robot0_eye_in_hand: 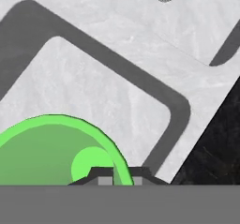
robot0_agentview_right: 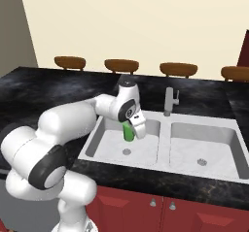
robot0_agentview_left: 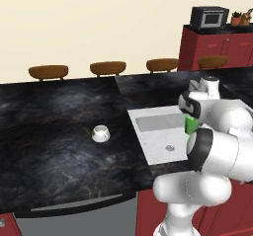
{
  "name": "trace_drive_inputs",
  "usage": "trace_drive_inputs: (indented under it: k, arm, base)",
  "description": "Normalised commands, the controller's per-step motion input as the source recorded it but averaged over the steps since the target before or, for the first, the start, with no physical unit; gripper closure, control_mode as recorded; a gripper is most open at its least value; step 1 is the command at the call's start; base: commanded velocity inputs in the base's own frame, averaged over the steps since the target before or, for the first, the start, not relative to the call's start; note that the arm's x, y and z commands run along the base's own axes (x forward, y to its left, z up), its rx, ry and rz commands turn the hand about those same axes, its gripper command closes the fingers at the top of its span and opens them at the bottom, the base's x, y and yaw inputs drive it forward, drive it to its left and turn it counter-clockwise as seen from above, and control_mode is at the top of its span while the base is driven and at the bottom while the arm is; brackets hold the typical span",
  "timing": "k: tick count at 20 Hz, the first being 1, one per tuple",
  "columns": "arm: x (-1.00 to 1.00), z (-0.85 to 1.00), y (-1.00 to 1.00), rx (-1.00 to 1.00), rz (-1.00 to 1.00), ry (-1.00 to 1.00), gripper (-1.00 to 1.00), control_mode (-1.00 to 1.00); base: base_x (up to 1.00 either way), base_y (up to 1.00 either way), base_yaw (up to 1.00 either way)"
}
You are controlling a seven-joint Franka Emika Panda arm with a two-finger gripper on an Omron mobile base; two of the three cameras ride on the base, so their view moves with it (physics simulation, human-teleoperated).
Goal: Move any existing items from the left basin to the right basin for drying. Then move the mug from the counter to the left basin of the sink for washing.
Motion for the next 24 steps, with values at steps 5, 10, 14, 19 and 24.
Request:
trace_drive_inputs:
  k: [5, 10, 14, 19, 24]
  arm:
    - [-0.42, 0.24, -0.47, 0.07, -0.18, 0.00, 1.00, -1.00]
    - [-0.39, 0.22, -0.53, 0.07, -0.16, 0.00, 1.00, -1.00]
    - [-0.29, 0.14, -0.52, 0.06, -0.14, 0.00, 1.00, -1.00]
    - [-0.08, -0.11, -0.39, 0.00, -0.09, 0.00, 1.00, -1.00]
    - [0.11, -0.17, -0.19, -0.05, 0.00, 0.00, 1.00, -1.00]
  base:
    - [0.00, 0.00, 0.00]
    - [0.00, 0.00, 0.00]
    - [0.00, 0.00, 0.00]
    - [0.00, 0.00, 0.00]
    - [0.00, 0.00, 0.00]
